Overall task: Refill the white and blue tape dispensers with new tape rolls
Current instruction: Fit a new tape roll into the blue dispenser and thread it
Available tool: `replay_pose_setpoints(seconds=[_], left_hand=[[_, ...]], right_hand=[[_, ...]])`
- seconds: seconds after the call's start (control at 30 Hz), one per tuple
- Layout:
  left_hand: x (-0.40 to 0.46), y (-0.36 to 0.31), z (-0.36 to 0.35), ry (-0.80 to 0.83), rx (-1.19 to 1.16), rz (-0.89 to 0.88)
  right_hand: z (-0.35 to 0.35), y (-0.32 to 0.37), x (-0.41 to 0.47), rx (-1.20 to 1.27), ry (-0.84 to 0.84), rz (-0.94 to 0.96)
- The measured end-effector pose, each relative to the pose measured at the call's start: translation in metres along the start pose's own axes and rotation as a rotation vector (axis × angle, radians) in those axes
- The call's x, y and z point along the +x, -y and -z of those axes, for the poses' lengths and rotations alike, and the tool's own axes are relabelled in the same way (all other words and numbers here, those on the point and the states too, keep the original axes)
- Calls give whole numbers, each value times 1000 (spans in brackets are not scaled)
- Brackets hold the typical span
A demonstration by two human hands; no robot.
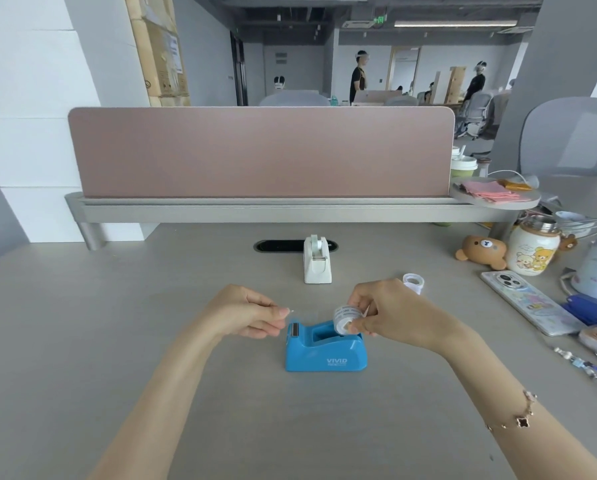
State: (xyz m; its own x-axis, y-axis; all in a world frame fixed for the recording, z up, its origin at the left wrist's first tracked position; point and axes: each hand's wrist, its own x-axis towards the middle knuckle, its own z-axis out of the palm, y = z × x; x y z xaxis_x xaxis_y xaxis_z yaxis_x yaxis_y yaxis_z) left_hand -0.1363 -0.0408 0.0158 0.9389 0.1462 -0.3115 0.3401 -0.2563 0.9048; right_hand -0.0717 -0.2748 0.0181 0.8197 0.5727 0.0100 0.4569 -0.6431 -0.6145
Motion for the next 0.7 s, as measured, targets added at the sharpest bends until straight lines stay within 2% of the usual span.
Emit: replay_pose_setpoints(seconds=[0.47, 0.7], left_hand=[[2, 11, 13, 25, 12, 36], [6, 13, 15, 41, 39, 42]], right_hand=[[-16, 3, 0, -178, -10, 124], [-16, -3, 3, -203, 23, 115]])
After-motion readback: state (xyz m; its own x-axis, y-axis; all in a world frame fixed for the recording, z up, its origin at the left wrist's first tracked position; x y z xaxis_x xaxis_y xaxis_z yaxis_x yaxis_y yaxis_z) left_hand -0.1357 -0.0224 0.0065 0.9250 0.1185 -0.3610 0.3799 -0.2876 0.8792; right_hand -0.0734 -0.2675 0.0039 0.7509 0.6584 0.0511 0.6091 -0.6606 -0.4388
